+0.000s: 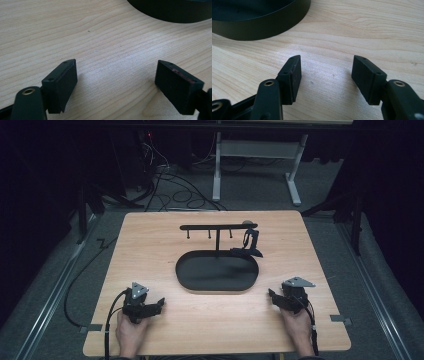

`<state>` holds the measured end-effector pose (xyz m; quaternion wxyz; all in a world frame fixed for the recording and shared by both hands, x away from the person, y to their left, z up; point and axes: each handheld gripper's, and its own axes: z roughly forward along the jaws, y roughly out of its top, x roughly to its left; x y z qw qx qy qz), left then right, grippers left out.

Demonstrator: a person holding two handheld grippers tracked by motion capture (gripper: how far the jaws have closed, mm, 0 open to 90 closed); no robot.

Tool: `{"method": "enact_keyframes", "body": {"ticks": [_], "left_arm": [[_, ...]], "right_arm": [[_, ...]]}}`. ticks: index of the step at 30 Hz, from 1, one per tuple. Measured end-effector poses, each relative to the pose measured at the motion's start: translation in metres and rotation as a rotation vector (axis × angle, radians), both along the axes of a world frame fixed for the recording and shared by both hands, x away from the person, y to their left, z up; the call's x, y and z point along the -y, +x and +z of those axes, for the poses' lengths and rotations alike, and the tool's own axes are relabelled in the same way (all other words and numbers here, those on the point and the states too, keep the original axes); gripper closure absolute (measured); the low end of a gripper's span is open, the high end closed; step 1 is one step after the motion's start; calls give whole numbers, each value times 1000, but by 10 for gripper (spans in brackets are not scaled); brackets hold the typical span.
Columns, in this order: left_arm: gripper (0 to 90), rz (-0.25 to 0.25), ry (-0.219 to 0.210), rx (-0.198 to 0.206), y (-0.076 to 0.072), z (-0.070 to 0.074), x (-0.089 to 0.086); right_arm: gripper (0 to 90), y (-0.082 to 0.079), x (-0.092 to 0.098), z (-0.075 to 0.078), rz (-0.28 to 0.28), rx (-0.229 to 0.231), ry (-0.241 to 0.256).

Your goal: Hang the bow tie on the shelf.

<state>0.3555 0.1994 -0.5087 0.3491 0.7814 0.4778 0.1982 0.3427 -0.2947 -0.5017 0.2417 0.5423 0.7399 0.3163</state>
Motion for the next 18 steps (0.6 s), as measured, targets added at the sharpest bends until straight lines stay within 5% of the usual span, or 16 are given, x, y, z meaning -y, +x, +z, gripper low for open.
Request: {"method": "enact_keyframes", "body": {"ticks": [18], "left_arm": [[186,0,0,0,0,0,0]], "right_arm": [[410,0,0,0,1,0,4]]}}
